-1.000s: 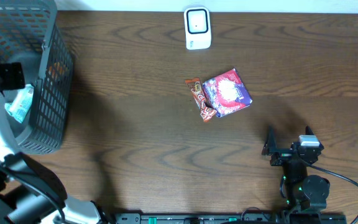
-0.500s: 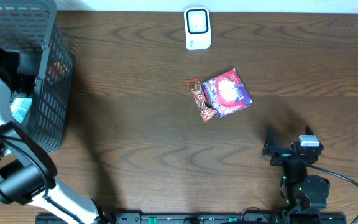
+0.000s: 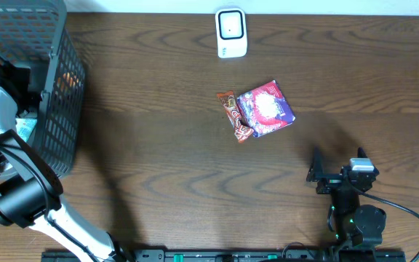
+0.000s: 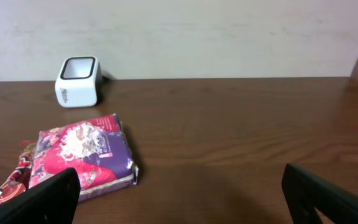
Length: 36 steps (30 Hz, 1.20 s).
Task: Scan the item barcode
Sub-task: 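Reach the left gripper into the basket toward the mint-green wrapper, then grasp the mint-green wrapper and lift it out of the basket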
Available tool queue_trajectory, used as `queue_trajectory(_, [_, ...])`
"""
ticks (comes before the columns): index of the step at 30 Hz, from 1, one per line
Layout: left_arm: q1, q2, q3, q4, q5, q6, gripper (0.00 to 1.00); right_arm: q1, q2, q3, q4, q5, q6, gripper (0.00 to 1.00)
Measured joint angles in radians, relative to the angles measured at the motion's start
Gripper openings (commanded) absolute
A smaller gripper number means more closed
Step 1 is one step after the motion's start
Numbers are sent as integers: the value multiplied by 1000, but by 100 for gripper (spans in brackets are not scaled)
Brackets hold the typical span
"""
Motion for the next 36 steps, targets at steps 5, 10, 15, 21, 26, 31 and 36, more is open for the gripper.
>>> queue_trajectory(5, [16, 15, 0, -2, 1, 0, 94, 0, 0, 0, 0, 0, 0, 99])
queue_trajectory(10, [45, 32, -5, -23, 71, 1, 86, 0, 0, 0, 0, 0, 0, 99])
queue_trajectory(15, [56, 38, -6, -39, 128, 2, 69, 0, 0, 0, 0, 0, 0, 99])
queue_trajectory(21, [56, 38, -6, -58, 150, 0, 12, 0, 0, 0, 0, 0, 0, 99])
queue_trajectory(26, [56, 27, -6, -63, 159, -40, 8, 0, 0, 0, 0, 0, 0, 100])
queue_trajectory(31, [56, -51, -21, -47, 235, -100, 7, 0, 0, 0, 0, 0, 0, 99])
queue_trajectory(36, [56, -225, -23, 44, 404, -195, 7, 0, 0, 0, 0, 0, 0, 99])
